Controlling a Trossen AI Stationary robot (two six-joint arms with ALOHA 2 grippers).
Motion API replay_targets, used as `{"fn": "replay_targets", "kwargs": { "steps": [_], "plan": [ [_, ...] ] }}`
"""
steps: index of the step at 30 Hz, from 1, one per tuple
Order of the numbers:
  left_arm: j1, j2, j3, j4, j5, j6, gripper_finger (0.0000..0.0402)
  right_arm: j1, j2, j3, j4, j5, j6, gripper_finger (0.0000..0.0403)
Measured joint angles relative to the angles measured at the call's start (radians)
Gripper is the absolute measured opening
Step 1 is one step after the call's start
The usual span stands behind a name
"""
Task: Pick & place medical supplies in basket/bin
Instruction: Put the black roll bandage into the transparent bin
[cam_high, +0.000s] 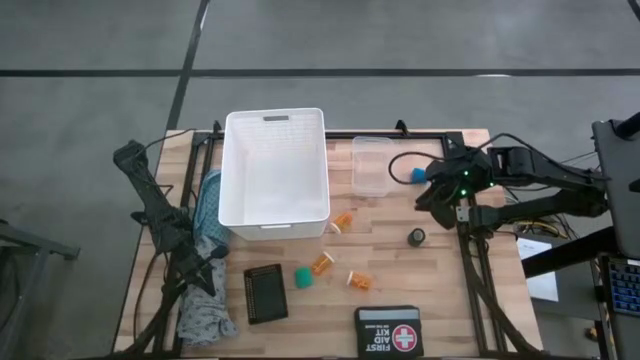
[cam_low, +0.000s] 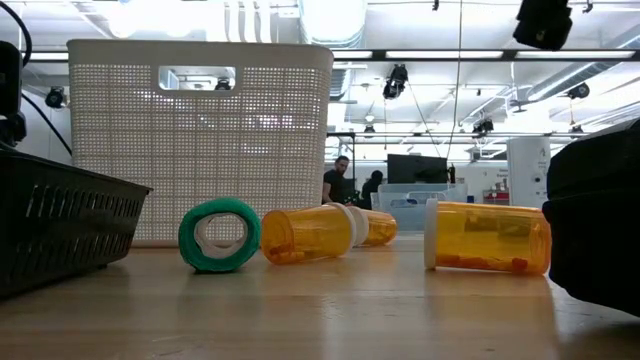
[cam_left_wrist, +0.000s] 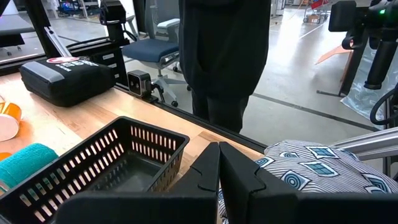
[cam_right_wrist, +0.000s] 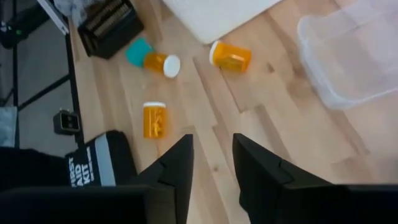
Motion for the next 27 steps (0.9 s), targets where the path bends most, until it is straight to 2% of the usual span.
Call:
{"fn": "replay_targets", "kwargs": {
  "steps": [11,16,27],
  "plan": [
    [0.0,0.0,0.0,0.0,0.0,0.0,0.001,0.042,-0.006,-0.101,-0.008,-0.024,0.108,0.0169],
    [0.0,0.0,0.0,0.0,0.0,0.0,0.001,0.041,-0.005,-0.158,-0.008,-0.045,0.157,0.021],
    [0.0,0.0,0.0,0.0,0.0,0.0,0.001,0.041,-0.005,-0.241,-0.038,-0.047,0.161,0.029]
  ]
}}
